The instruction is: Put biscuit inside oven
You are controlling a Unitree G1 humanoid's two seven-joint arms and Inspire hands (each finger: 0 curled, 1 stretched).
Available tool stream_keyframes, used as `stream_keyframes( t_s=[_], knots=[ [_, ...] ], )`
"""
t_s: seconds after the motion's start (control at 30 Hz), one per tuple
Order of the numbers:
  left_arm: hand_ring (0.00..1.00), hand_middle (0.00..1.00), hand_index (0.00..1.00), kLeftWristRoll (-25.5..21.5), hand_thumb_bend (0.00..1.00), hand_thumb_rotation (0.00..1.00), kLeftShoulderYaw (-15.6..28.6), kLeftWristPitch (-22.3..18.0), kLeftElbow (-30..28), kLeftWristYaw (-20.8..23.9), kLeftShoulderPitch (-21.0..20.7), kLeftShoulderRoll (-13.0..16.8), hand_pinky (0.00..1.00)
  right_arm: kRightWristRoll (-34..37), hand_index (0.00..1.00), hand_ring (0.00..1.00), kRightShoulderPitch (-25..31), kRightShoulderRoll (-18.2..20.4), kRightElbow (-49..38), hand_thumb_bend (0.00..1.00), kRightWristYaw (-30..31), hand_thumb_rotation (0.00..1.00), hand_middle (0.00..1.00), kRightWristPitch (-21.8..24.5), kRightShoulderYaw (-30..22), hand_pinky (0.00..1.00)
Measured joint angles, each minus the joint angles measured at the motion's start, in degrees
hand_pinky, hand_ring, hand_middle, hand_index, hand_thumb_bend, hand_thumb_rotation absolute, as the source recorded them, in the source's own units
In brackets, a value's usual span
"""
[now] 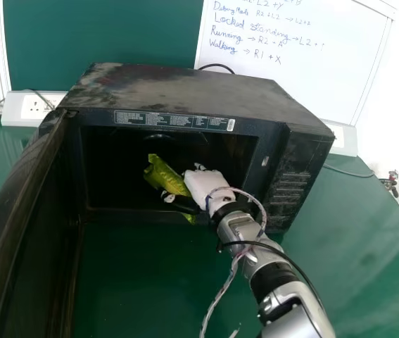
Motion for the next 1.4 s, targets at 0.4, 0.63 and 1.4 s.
stream_keyframes(
  t_s=[0.4, 0.63, 1.4],
  knots=[
    [0.93, 0.96, 0.95, 0.27, 1.00, 0.49, -1.33, -0.07, -1.10, 0.55, 1.13, -0.32, 0.88, -0.74, 0.52, 0.34, -1.88, 1.14, 1.25, 0.53, 0.48, 0.00, 0.43, 2.08, 2.65, 0.25],
    [0.94, 0.96, 0.95, 0.27, 1.00, 0.49, -1.45, -0.24, -1.19, 0.84, 1.20, -0.29, 0.90, -0.32, 0.49, 0.38, -3.78, 1.06, 1.63, 0.53, 0.52, 0.00, 0.47, 2.14, 2.49, 0.30],
    [0.93, 0.97, 0.95, 0.00, 1.00, 0.48, -1.91, -0.69, -1.20, 0.36, 1.60, -0.41, 0.88, 1.46, 0.47, 0.44, -7.77, 2.78, 2.86, 0.53, 1.76, 0.00, 0.50, 4.02, 1.76, 0.34]
  ],
)
